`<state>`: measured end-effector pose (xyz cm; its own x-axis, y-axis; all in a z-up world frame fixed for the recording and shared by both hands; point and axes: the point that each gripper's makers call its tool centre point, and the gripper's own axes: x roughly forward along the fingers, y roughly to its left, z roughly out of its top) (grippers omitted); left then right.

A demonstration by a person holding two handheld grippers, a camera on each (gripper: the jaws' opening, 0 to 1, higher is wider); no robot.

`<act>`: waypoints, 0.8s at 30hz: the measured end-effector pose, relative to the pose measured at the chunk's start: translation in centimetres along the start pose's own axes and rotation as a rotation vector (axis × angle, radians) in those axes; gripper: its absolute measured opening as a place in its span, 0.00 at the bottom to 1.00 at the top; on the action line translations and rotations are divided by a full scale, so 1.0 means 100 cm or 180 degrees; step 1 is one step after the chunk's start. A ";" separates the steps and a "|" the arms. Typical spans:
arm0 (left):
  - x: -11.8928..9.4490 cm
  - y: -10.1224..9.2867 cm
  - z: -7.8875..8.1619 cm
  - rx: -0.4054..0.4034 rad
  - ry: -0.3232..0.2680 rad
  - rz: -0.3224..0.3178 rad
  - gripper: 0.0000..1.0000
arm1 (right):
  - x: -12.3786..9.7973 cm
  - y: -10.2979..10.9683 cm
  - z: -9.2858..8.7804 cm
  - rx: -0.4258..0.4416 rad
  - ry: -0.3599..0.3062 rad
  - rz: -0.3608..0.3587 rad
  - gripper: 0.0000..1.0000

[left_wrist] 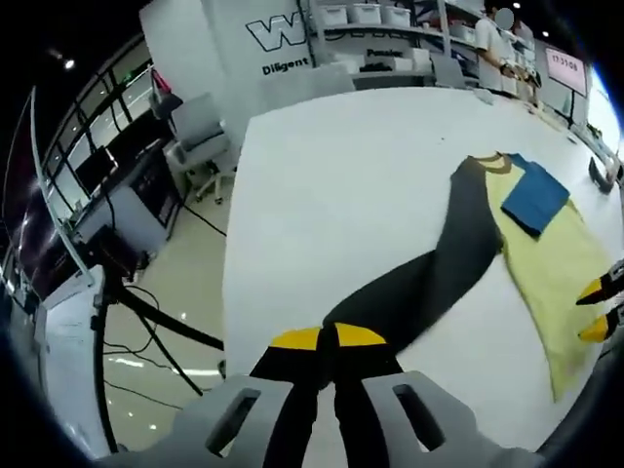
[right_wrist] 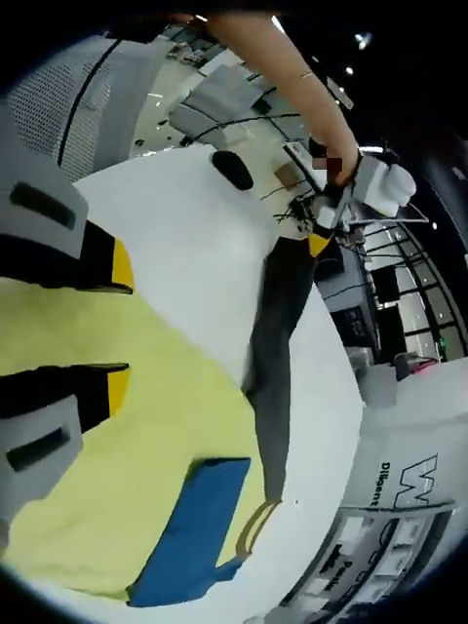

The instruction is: Fold the garment on the visible template until the final outline fits inside the template.

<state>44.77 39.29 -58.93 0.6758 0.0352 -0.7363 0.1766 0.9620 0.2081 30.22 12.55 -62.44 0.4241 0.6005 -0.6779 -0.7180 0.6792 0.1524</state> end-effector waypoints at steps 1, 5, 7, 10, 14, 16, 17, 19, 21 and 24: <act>0.000 0.001 0.001 0.0002 -0.0006 0.0010 0.06 | -0.001 0.004 -0.001 -0.0015 0.0005 0.0041 0.23; 0.000 0.019 0.004 -0.0027 0.0062 0.0262 0.06 | 0.000 0.036 -0.021 -0.0136 0.0154 0.0308 0.25; -0.002 0.024 0.006 -0.0120 0.0050 0.0317 0.06 | 0.005 0.042 -0.031 -0.0137 0.0243 0.0325 0.27; -0.003 0.032 0.013 -0.0204 0.0015 0.0328 0.06 | 0.007 0.047 -0.037 -0.0156 0.0296 0.0337 0.27; -0.003 0.051 0.021 -0.0283 0.0075 0.0478 0.06 | 0.001 0.042 -0.032 -0.0055 0.0224 0.0341 0.32; -0.004 0.057 0.030 -0.0307 0.0041 0.0488 0.06 | -0.003 0.033 -0.030 -0.0041 0.0196 0.0275 0.33; -0.004 0.058 0.033 -0.0333 0.0030 0.0483 0.06 | -0.004 0.030 -0.030 -0.0032 0.0193 0.0256 0.34; -0.005 0.055 0.037 -0.0325 0.0023 0.0463 0.06 | -0.008 0.023 -0.028 0.0014 0.0163 0.0203 0.36; -0.004 0.052 0.036 -0.0277 0.0083 0.0443 0.06 | -0.012 0.016 -0.026 0.0104 0.0110 0.0154 0.38; -0.006 0.044 0.029 -0.0239 0.0232 0.0366 0.06 | -0.017 0.009 -0.025 0.0259 0.0073 0.0125 0.41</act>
<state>47.23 42.69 -55.67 0.6344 0.1632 -0.7556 0.0452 0.9680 0.2470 27.44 11.06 -62.96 0.3832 0.6181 -0.6863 -0.6861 0.6880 0.2366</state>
